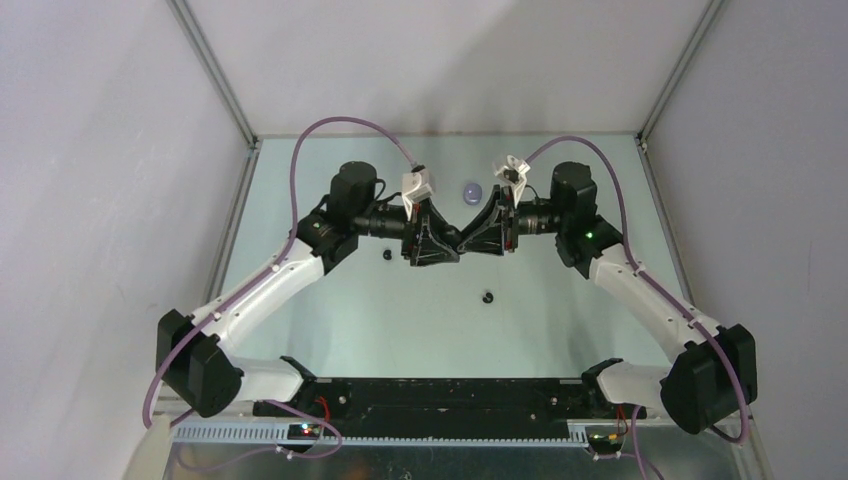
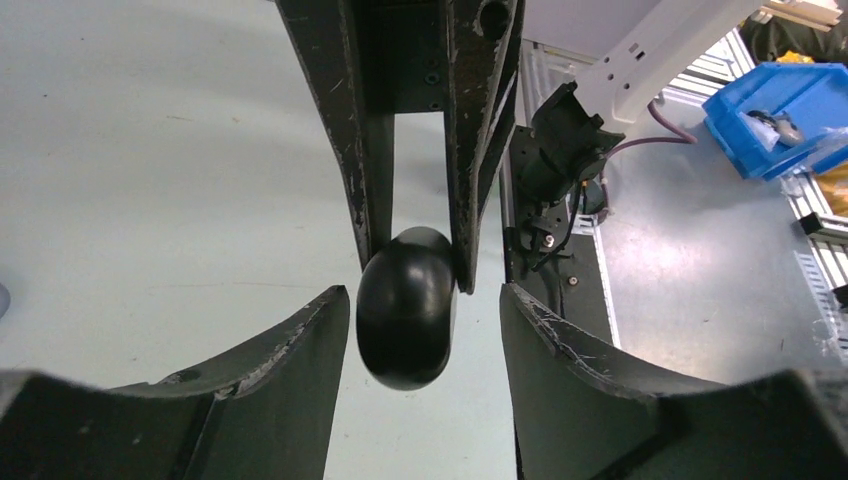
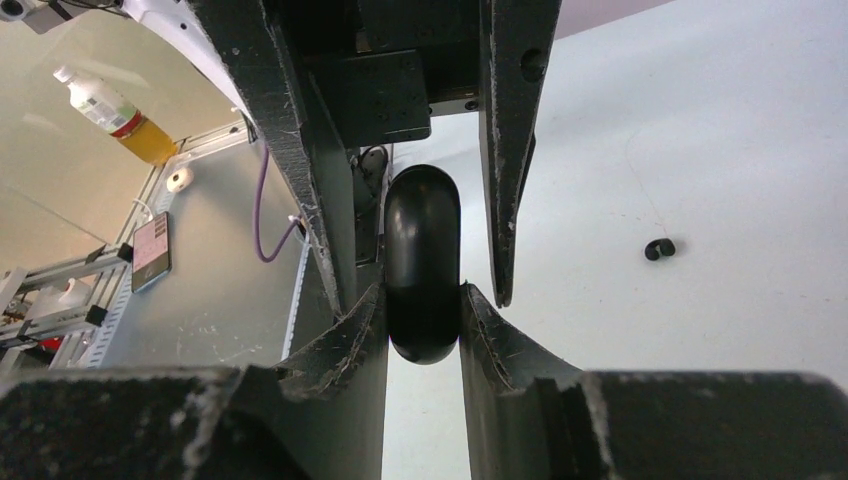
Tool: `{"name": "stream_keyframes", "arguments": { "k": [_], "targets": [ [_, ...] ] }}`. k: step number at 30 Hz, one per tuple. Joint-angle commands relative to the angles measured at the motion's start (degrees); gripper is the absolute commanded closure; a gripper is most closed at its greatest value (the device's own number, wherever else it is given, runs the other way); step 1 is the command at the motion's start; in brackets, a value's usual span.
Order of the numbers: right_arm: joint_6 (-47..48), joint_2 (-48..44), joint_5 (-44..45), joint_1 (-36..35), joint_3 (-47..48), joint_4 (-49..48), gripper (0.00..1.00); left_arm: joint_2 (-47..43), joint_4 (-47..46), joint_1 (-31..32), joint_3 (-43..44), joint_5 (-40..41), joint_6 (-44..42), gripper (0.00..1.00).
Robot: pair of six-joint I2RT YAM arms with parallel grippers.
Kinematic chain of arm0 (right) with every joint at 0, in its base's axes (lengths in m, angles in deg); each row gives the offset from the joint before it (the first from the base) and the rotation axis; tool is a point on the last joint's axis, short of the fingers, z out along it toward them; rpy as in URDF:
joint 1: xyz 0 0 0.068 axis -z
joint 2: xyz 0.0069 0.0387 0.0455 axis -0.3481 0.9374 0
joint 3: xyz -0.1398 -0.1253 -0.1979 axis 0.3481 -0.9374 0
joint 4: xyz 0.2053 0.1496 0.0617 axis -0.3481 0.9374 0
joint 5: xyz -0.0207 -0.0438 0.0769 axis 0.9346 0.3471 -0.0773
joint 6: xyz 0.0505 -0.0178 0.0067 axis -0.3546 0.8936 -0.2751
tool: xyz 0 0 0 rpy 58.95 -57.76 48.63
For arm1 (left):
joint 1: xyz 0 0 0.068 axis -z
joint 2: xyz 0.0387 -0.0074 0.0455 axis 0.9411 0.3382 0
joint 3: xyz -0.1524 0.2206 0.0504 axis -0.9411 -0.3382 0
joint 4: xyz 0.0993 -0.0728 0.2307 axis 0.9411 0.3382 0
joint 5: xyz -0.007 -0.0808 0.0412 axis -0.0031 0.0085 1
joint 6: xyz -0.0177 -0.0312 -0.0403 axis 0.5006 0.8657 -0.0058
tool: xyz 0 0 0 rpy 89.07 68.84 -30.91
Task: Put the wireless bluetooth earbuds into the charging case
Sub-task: Pick up the charging case at the center of the board.
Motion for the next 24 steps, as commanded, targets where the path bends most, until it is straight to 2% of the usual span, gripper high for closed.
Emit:
{"name": "stream_keyframes", "arguments": {
  "k": [1,6,14,19,24],
  "targets": [
    [-0.8,-0.5,2.1,-0.7,0.2,-3.4,1.0,-1.7,-3.4,0.0,-0.3,-2.2,2.8,0.36],
    [-0.8,-0.4,2.3,-1.0,0.2,-3.6,1.0,-1.5,-3.2,-0.1,-0.5,-2.5,2.5,0.34],
    [-0.1,-0.4,2.3,-1.0,0.2,-3.4,1.0,-1.0,-1.6,0.0,-0.1,-2.5,1.1,0.38],
    [-0.9,-0.6,2.0,-0.3,0.2,-4.3,1.0,-0.9,0.3,0.1,0.1,-2.2,-1.5,0.31],
    [-2.3,-0.5,0.7,0.2,0.2,-5.3,1.0,-0.7,0.6,0.1,0.3,-1.7,-2.0,0.32]
  ]
}}
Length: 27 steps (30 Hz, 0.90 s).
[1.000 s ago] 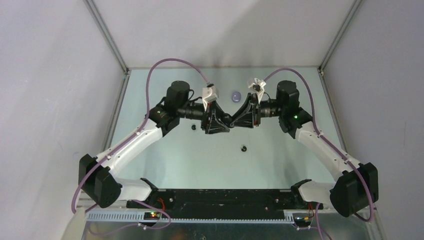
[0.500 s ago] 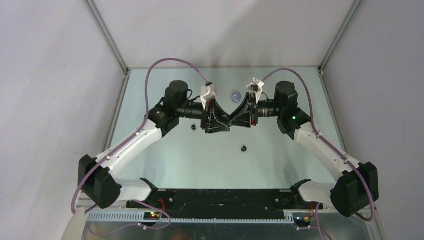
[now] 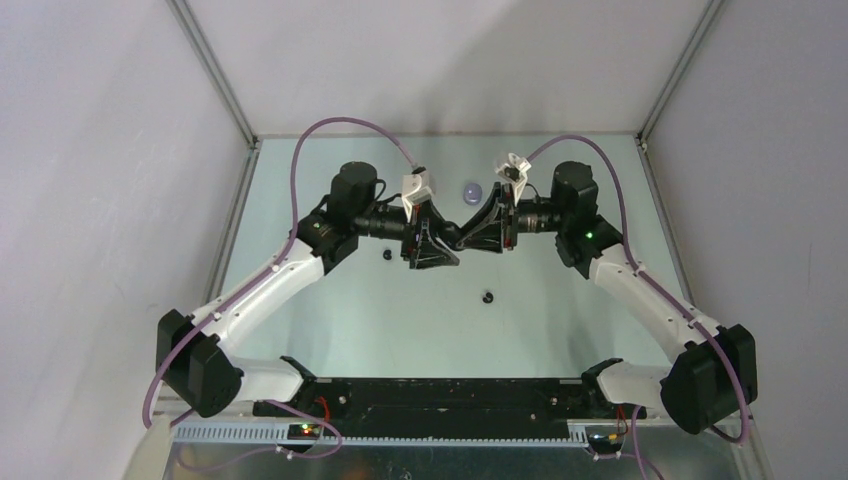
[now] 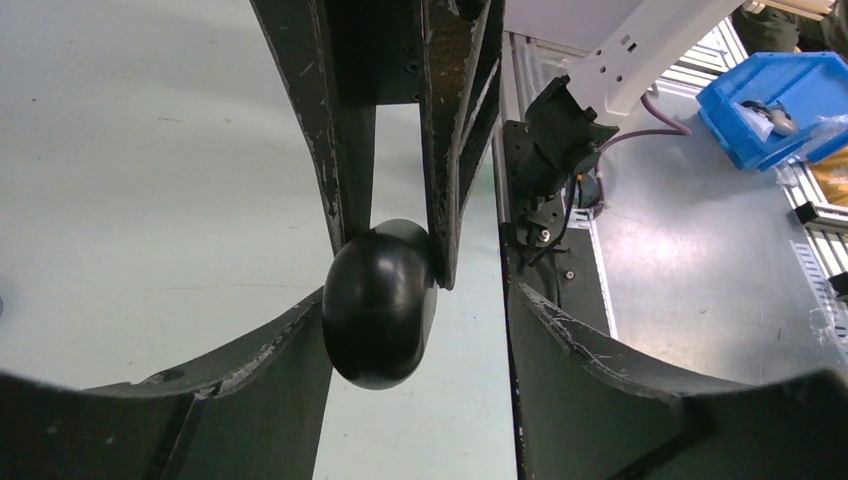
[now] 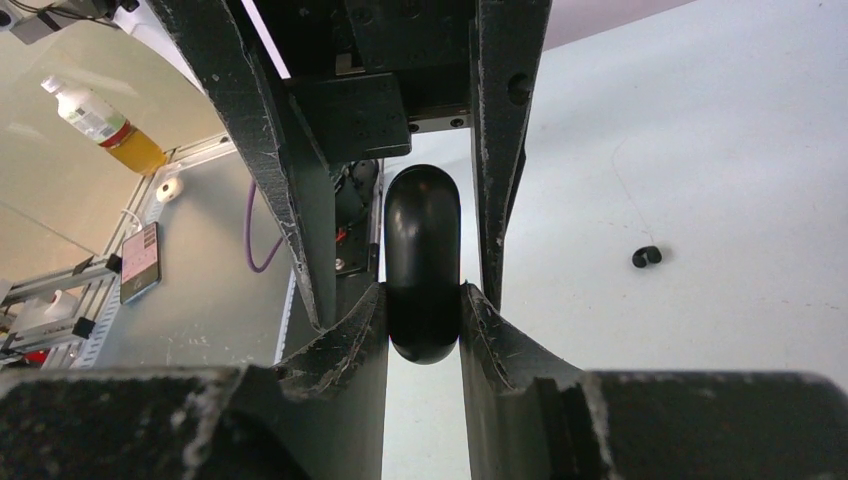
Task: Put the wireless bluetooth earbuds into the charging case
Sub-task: Pick up the charging case at the center of the board.
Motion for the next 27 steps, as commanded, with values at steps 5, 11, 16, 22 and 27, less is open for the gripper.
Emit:
{"name": "stream_keyframes", "arguments": {
  "k": [5,11,16,22,27],
  "targets": [
    [-0.2,-0.4,-1.9,-0.2,0.2,-2.8,1.0,-0.6,0.6,0.1,0.5,-0.3,-1.8,0.37],
    [0.5,0.4,-1.4,-1.1,0.2,-2.5,1.0,-0.5,1.0,0.3,0.7,0.0,-2.3,0.41],
    [0.5,0.4,-1.1,-1.0,0.2,-2.4,1.0,-0.5,1.5,0.5,0.4,0.0,-3.0,0.51],
    [0.6,0.8,-1.3,-1.0,0.2,-2.5,1.0,-0.4,1.6,0.6,0.4,0.1,-3.3,0.69],
    [0.8,1.1,-1.8,-1.3,0.2,-2.3,1.0,-0.3,1.8,0.7,0.4,0.3,-3.4,0.8]
  ]
}}
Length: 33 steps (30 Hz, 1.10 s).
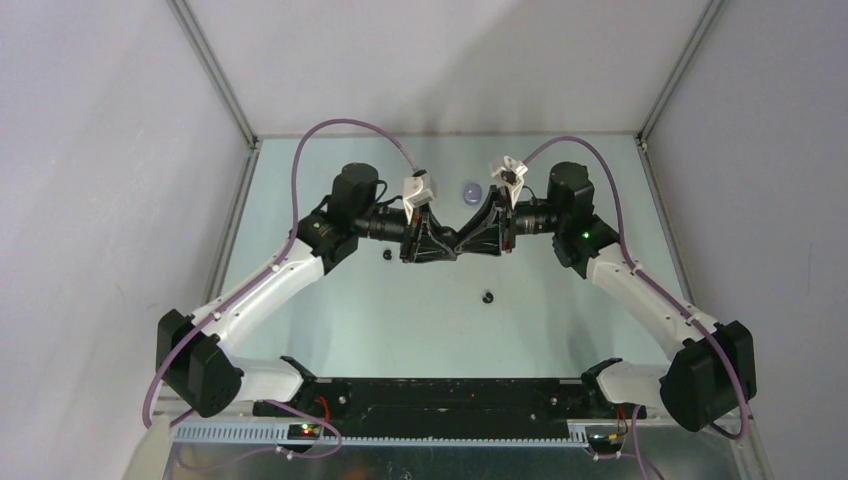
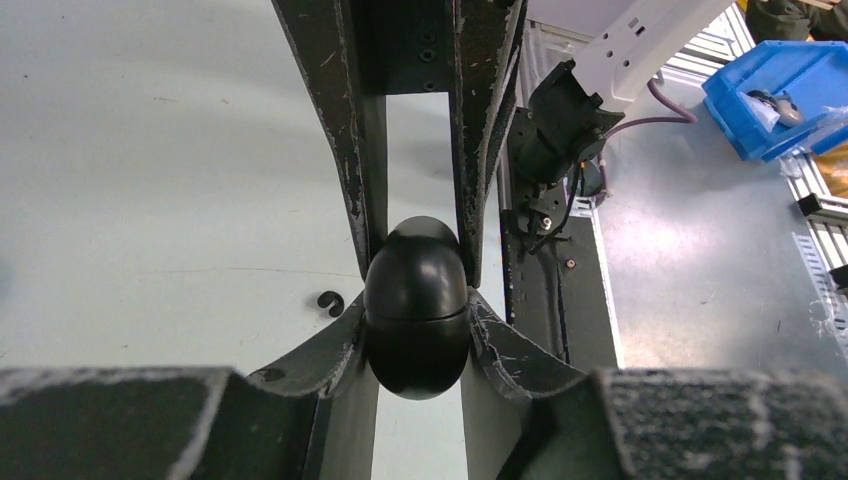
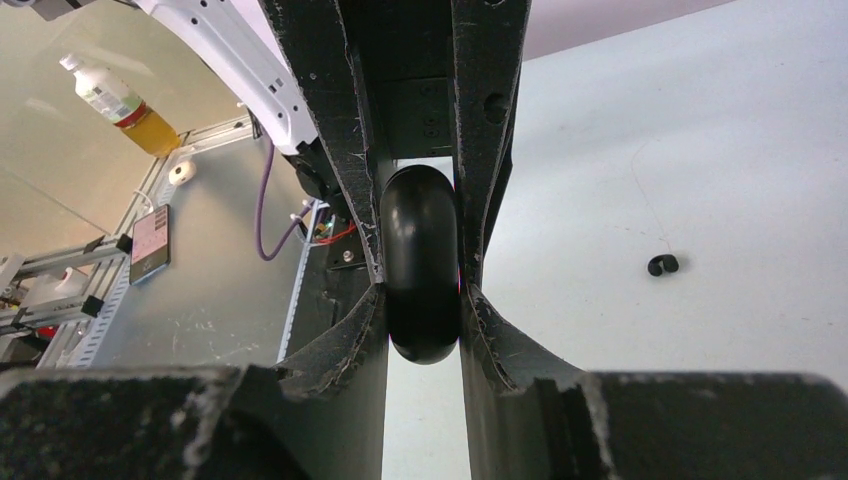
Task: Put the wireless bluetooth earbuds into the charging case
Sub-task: Pick up the charging case at the center of the board, then open the charging case.
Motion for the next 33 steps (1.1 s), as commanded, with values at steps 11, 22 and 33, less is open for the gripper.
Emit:
{"name": "stream_keyframes", "arguments": {
  "k": [11,22,33],
  "targets": [
    [-1.9,0.1,-1.5,1.7,0.2,-2.8,0.56,-0.3,-0.4,0.5,0.0,-0.7,-2.4,0.84],
    [-3.1,-0.6,-2.2,4.2,0.2,-3.3,0.39,-0.5,-0.5,0.6,0.0,-0.9,-2.5,0.87],
    [1.6,-1.4,2.3,1.1,0.2,0.1,0.22,0.4,-1.4,1.0,-0.6,-0.4,-1.5,0.89]
  ]
}}
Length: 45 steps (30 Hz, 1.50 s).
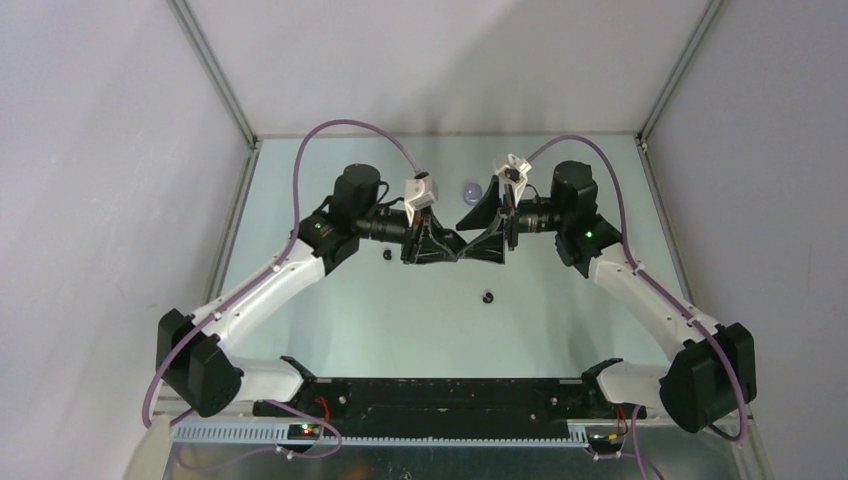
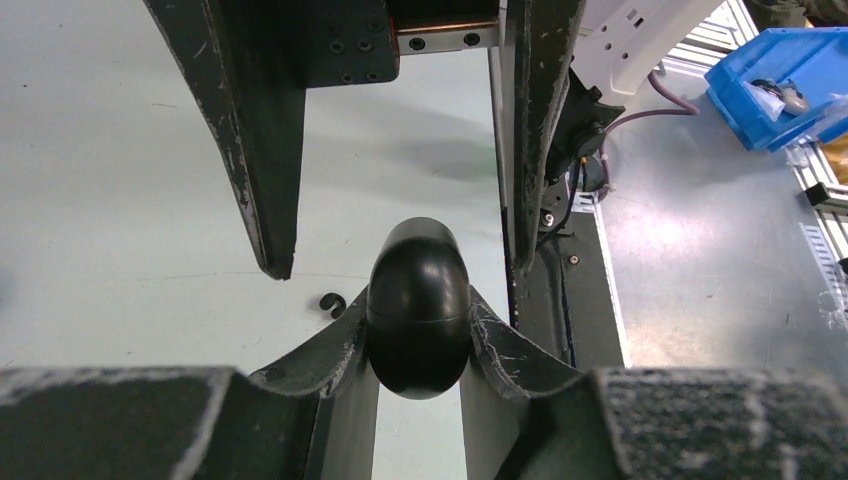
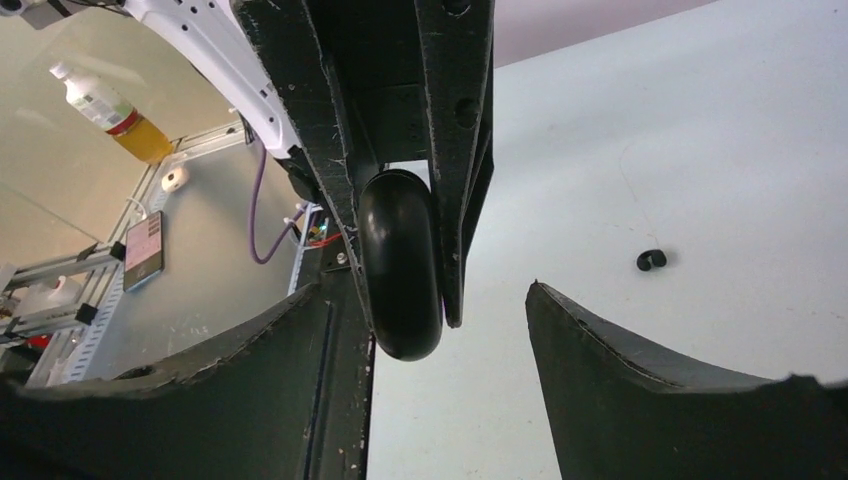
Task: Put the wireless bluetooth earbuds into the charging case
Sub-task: Open the charging case.
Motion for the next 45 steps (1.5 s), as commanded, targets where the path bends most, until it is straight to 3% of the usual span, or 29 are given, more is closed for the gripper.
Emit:
{"name": "stream_keyframes", "arguments": {
  "k": [1,21,33,39,42,45],
  "targets": [
    [2.1,-1.2,3.5,-0.6,0.2,0.0,0.22,0.3,-1.6,0.5,-0.5,-0.4,-0.2,0.89],
    [5.6,-4.4,12.0,2.9,0.2,2.4,0.21,0.2,-0.5,0.9,0.0,-0.5,-0.9,0.92],
    [5.0,-7.1,9.3,5.8,0.2,1.9,0.19,-0.3,-1.6,0.9,-0.2,1.5,0.9,0.95],
    [4.8,-6.9,8.4,10.5,0.2,2.0,0.17,-1.0,-2.0,0.3,-0.7,3.4,1.0,1.0],
    [8.9,-5.1,8.9,11.7,1.3,8.9,0.17,-2.2,-2.5,-0.5,-1.1,3.9,0.9,1.0],
    [19.9,-2.8,12.3,11.4,2.3,19.3,0.21,-3.6,-2.5,-1.6,-1.6,5.2,0.0,1.0]
  ]
}}
